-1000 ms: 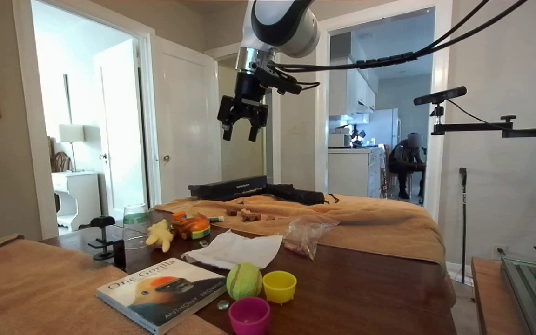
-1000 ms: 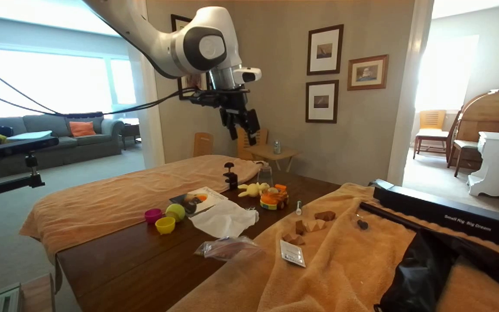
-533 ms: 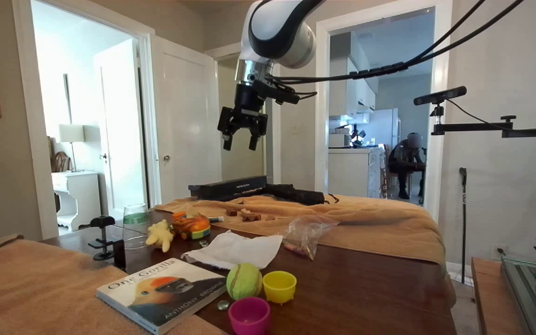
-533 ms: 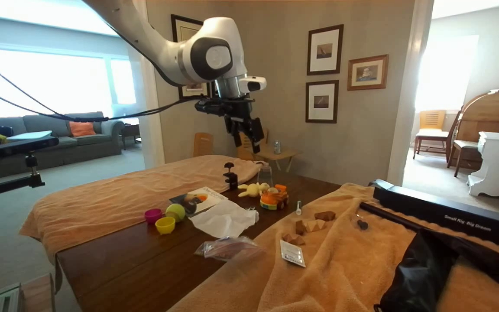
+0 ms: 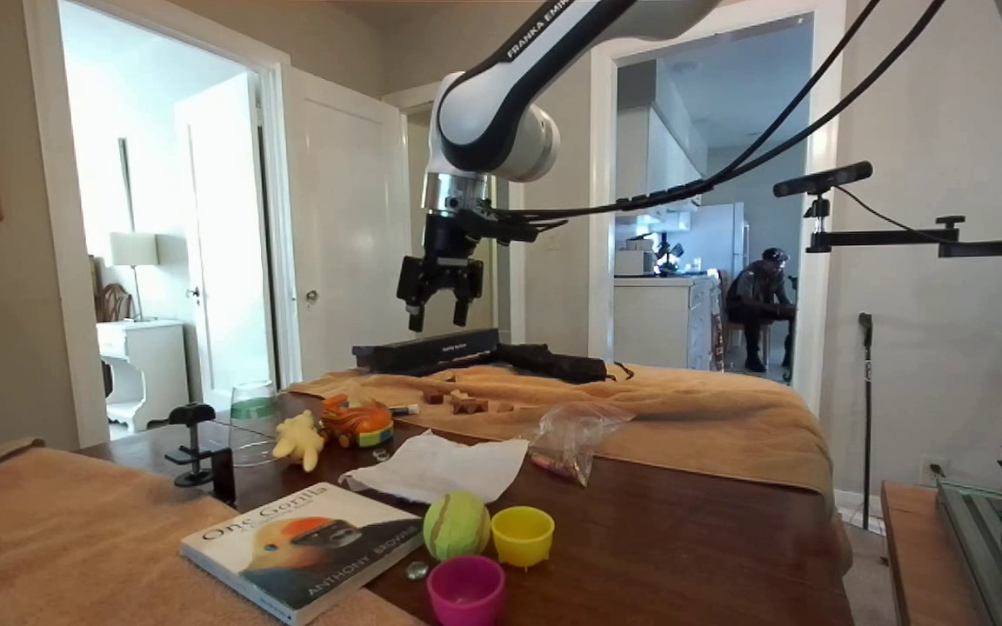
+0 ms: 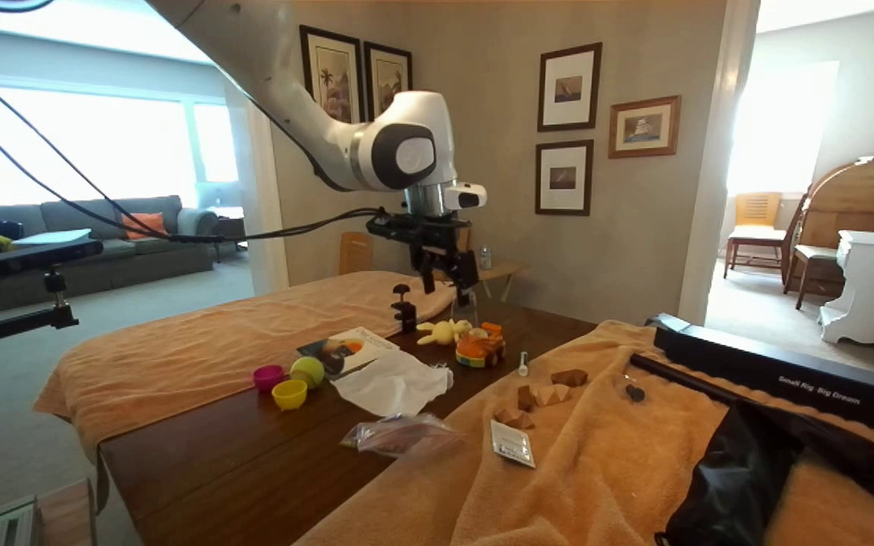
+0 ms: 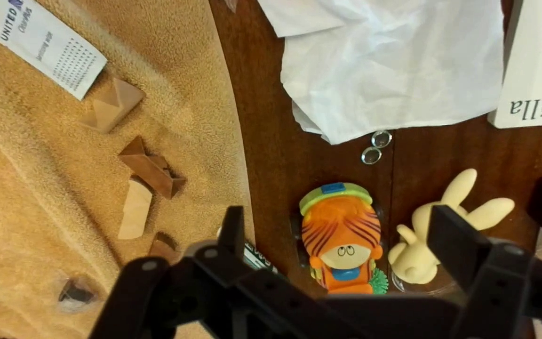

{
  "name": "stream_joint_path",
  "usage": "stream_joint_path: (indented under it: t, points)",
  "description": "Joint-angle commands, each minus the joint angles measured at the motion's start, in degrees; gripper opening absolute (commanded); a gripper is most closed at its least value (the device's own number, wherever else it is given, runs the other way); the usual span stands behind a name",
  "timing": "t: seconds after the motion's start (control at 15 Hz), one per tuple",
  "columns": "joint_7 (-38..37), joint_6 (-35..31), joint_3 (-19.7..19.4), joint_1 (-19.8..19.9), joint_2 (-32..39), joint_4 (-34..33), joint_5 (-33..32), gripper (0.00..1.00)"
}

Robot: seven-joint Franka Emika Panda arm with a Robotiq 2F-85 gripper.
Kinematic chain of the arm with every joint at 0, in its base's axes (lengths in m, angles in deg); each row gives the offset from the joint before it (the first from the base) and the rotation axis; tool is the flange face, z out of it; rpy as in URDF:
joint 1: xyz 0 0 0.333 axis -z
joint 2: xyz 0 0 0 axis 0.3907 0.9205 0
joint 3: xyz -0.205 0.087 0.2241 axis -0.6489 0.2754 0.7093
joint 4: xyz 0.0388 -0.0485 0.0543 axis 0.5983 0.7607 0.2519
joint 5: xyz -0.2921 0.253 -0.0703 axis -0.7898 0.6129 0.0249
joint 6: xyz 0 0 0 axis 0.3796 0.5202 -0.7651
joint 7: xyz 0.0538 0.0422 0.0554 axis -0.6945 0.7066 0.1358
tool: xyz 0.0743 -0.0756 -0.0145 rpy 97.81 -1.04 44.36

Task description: Move the car toy slightly backward on the table

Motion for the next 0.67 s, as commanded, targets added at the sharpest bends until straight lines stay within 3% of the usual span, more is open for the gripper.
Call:
stream_joint_path:
  t: [0.0,0.6]
  points:
    - [6.4,0.5,0.5,0.2,6.0,-6.7,2.1,1.0]
    - [9.1,-5.9,0.4,-0.1,18.8,-17.6,1.5,1.0]
